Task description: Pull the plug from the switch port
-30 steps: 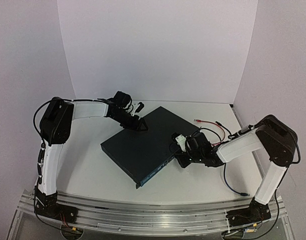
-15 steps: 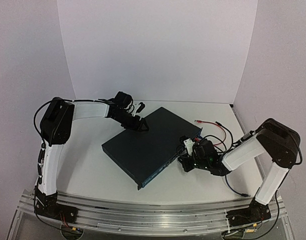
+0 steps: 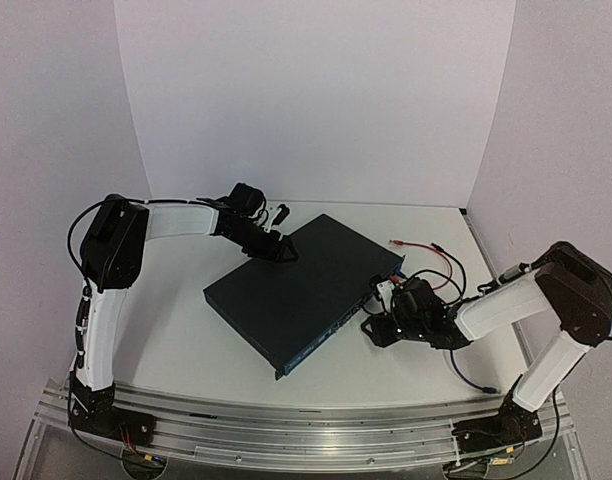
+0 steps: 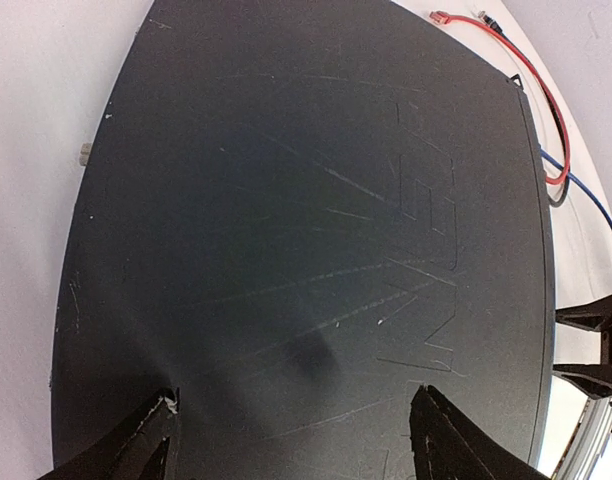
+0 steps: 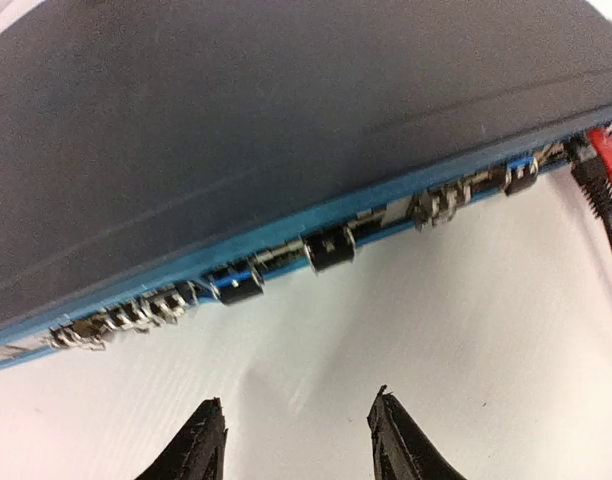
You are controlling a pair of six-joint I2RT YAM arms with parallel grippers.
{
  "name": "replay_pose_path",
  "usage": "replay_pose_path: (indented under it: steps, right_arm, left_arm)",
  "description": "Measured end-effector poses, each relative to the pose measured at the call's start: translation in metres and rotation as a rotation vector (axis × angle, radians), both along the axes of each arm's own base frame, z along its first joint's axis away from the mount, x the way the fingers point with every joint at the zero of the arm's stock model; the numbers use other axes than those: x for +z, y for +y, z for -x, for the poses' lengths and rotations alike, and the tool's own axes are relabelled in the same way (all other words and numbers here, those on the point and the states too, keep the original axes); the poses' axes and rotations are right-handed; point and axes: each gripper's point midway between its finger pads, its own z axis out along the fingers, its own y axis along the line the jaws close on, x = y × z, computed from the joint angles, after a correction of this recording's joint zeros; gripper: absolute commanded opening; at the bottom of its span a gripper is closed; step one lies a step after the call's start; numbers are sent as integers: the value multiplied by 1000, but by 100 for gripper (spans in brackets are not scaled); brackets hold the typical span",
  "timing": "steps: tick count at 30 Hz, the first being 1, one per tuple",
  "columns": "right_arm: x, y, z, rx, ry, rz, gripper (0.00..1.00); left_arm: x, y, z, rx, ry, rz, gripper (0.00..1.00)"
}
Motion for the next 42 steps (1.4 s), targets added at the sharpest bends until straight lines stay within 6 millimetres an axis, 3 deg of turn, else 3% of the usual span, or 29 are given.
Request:
replay_pose_path:
  steps: [5, 11, 15, 23, 31, 42]
  right_arm:
    - [26, 10, -10, 19, -28, -3, 45]
    - [42, 26, -21, 88, -31, 45, 38]
    - [40, 31, -24, 117, -25, 78, 37]
    - [26, 22, -17, 131, 22, 143, 37]
    - [23, 18, -16, 97, 51, 146, 37]
    - [19, 23, -19, 94, 70, 145, 27]
  left_arm:
    - [0, 0, 0, 1, 1, 2, 79]
    - [1, 0, -1, 3, -4, 5, 79]
    - [1, 0, -1, 2, -3, 5, 78]
    - [0, -1, -1, 2, -3, 5, 78]
    - [0, 0, -1, -1, 1, 9, 78]
    - [0, -1, -1, -1, 1, 9, 78]
